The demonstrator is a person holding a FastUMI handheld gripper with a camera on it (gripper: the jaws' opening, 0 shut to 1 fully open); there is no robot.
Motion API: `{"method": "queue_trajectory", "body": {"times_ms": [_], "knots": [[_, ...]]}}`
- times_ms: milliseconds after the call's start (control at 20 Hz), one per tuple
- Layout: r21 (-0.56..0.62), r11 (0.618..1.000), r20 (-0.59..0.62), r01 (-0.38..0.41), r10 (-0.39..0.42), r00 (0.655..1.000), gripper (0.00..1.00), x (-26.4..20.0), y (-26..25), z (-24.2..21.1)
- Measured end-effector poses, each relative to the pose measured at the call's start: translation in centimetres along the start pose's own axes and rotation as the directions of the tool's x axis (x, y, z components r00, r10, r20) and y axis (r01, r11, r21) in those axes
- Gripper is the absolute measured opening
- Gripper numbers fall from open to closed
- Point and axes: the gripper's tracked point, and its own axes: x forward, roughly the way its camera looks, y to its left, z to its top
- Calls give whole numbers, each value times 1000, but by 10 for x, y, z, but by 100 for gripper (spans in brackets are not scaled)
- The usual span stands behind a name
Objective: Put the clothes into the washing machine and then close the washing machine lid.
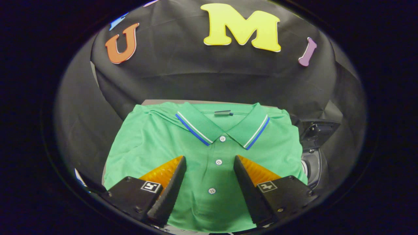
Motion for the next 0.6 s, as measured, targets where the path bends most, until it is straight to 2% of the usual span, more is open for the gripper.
{"method": "queue_trajectory", "body": {"times_ms": [100,150,200,350,400,450,600], "knots": [[-11,1000,-15,-22,22,1000,83,3,1,-3],[-15,999,-18,-37,36,999,71,2,1,0],[-15,998,-14,-54,53,998,65,1,0,2],[41,996,-3,-82,82,997,23,1,-4,3],[50,994,-1,-94,94,996,20,1,-4,3],[59,993,-4,-102,102,995,12,-2,-5,1],[61,989,4,-133,133,991,7,-4,-8,1]]}}
